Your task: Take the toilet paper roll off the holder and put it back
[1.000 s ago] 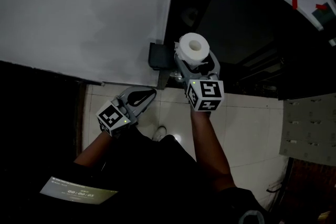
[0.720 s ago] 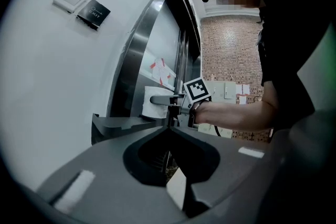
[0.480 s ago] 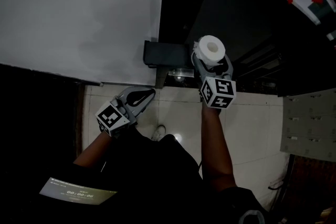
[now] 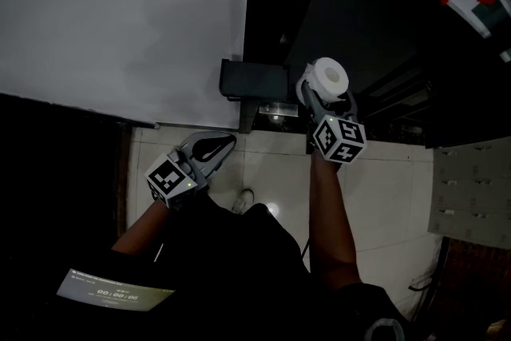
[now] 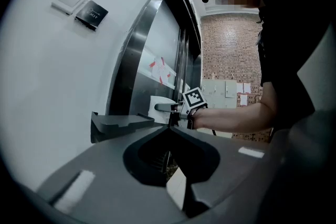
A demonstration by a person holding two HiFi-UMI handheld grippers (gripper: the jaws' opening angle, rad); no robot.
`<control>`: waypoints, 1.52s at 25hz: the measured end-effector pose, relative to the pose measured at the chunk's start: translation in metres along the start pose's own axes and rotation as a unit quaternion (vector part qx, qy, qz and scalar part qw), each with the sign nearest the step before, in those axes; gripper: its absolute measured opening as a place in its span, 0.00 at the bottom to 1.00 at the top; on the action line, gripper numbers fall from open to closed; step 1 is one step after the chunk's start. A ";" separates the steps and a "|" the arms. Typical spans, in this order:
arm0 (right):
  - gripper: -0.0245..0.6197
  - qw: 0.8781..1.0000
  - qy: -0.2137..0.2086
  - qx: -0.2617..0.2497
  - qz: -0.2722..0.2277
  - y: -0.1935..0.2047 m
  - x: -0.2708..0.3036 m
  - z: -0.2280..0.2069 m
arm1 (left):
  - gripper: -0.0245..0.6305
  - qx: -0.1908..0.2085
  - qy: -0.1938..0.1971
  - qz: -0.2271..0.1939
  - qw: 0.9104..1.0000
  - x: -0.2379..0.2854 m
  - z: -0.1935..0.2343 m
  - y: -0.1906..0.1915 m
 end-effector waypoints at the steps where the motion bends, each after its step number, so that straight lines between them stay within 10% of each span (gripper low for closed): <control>1: 0.69 0.999 -0.003 0.035 -0.005 0.005 0.000 -0.005 | 0.04 -0.003 -0.001 0.001 1.000 0.000 -0.001 -0.001; 7: 0.69 0.954 -0.028 0.294 -0.052 0.058 0.005 -0.034 | 0.04 -0.010 -0.009 0.009 1.000 -0.005 -0.002 -0.001; 11: 0.69 0.808 -0.084 0.571 -0.116 0.121 0.019 -0.037 | 0.04 -0.006 -0.012 0.007 1.000 -0.007 0.000 0.003; 13: 0.69 0.768 -0.084 0.622 -0.128 0.146 0.021 -0.033 | 0.04 -0.001 -0.011 0.009 1.000 -0.008 -0.001 0.005; 38: 0.69 0.764 -0.116 0.632 -0.065 0.153 0.054 0.093 | 0.04 -0.013 -0.027 0.003 1.000 -0.027 0.004 0.005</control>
Point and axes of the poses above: the fingertips, and each gripper's own axes: x forward along the fingers, z to its left, y out of its underside, the point moved 8 cm from there along -x, backward along the fingers, and after that the axes turned 5 degrees about z, right-handed, at the moved point
